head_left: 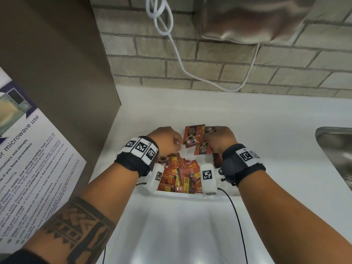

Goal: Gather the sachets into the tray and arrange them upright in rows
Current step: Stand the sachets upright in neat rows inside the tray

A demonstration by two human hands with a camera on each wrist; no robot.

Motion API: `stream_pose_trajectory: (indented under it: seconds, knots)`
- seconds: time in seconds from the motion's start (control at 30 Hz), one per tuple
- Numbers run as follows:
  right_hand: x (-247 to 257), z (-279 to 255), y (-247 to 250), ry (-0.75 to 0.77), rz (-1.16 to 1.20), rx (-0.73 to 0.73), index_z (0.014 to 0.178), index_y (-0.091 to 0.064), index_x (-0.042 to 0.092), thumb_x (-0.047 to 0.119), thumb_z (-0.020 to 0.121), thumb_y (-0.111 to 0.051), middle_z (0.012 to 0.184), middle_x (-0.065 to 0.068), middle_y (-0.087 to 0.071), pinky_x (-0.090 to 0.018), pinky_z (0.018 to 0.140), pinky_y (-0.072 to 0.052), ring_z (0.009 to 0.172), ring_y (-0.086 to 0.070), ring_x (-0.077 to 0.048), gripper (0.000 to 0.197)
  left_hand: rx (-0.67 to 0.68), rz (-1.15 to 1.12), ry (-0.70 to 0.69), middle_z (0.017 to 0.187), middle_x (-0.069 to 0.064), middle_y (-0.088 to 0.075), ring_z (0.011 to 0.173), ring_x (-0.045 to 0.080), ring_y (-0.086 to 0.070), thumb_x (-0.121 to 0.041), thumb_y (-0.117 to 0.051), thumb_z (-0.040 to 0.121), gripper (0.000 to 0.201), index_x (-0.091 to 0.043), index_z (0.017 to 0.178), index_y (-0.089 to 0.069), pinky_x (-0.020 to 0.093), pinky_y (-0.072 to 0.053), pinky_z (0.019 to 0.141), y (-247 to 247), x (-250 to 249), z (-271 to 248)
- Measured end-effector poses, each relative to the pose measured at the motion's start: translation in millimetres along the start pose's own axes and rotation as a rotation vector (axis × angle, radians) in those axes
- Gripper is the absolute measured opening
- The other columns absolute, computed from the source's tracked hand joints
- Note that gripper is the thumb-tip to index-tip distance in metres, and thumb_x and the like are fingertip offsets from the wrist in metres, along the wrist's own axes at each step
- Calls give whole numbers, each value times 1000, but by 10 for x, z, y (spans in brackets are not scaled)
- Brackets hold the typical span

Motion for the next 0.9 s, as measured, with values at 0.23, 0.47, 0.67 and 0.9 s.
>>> stream_pose_trajectory:
  seconds: [0.23,0.47,0.67,0.9]
  knots:
    - [191,-198,-77,102,330,272,114,-71,13,20,84,-79,105,-11,-77,-51,91,-58,96,-74,-33,32,-157,-595,92,157,6,-39,132,30,-51,-61,-44,99,77,-29,160,-9,45,-48,104,248,-62,56]
    - [334,-366,-135,150,539,406,126,-60,1,18,95,-63,115,-20,-71,-46,94,-56,106,-69,-33,36,-133,-1277,12,135,19,-57,107,28,-63,-20,-47,107,30,-21,137,-48,50,-56,89,63,-354,62]
    - [446,-479,-54,255,449,523,133,-55,3,8,92,-68,124,-21,-67,-47,101,-51,118,-63,-37,43,28,-1509,-120,127,7,-60,106,28,-65,-13,-49,105,41,-26,143,-48,53,-59,80,-6,-528,24]
    - [404,-442,-26,268,388,420,134,-53,7,8,97,-62,121,-18,-69,-52,102,-51,115,-65,-35,38,78,-1707,-263,116,13,-64,99,27,-67,-4,-52,94,41,-14,133,-55,57,-54,89,-106,-599,2]
Point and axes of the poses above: each hand's wrist, its own z-axis towards the middle knuckle, its own y-axis out of the back of the hand, x = y × z, the point moved 8 cm from there along z, towards the middle knuckle
